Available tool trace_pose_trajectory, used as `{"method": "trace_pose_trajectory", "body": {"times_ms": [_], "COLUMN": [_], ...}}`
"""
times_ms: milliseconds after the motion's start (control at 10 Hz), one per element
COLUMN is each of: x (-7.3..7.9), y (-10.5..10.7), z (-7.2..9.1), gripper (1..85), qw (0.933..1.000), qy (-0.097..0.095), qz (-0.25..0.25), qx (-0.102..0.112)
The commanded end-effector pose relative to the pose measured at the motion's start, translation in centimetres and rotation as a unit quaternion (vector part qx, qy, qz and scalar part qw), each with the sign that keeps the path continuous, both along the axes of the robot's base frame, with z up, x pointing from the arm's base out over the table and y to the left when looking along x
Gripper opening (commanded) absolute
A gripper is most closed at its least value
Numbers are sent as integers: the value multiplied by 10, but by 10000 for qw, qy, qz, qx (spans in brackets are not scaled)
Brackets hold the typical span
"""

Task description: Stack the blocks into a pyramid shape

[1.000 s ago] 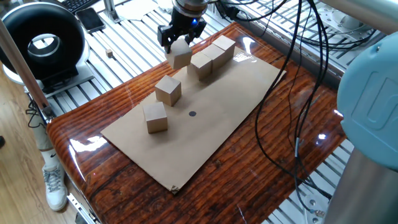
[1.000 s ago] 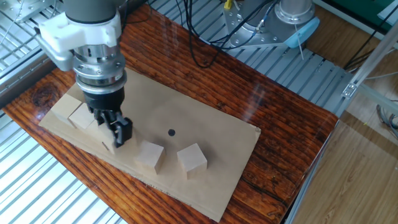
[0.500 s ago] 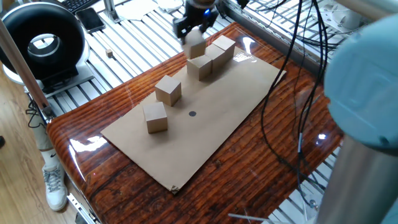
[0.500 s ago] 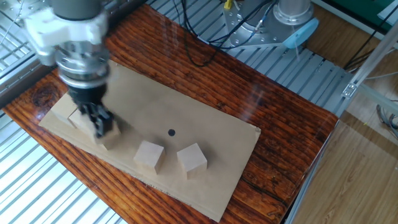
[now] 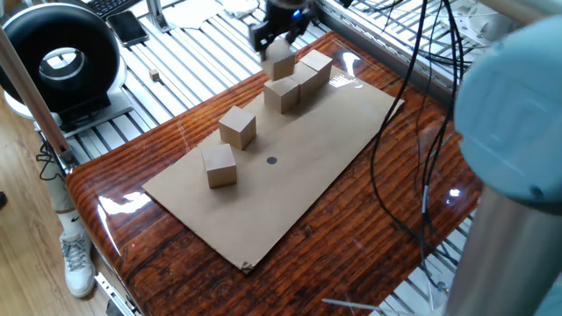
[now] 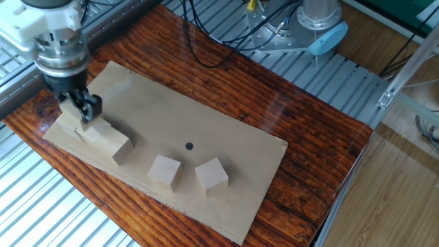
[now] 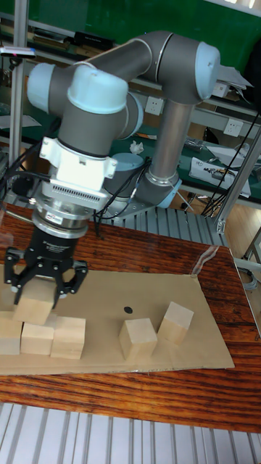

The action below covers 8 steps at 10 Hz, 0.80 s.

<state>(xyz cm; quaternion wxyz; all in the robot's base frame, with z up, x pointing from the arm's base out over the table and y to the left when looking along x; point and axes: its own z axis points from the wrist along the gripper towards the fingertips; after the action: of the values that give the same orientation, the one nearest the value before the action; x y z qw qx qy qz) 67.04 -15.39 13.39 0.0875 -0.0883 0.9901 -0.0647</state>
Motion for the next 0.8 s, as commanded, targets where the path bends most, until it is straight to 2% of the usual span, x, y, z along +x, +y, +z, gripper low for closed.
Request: {"method": "trace_pose_trajectory", "body": {"times_ms": [0, 200, 700], "x": [7, 12, 26], "y": [-30, -30, -10], "z": [-5, -8, -13], "gripper": [10, 10, 10], "qw": [9962, 9954, 9972], "qy": [-175, -276, -440], "qz": [847, 920, 294], "qx": [-121, -38, 531]}}
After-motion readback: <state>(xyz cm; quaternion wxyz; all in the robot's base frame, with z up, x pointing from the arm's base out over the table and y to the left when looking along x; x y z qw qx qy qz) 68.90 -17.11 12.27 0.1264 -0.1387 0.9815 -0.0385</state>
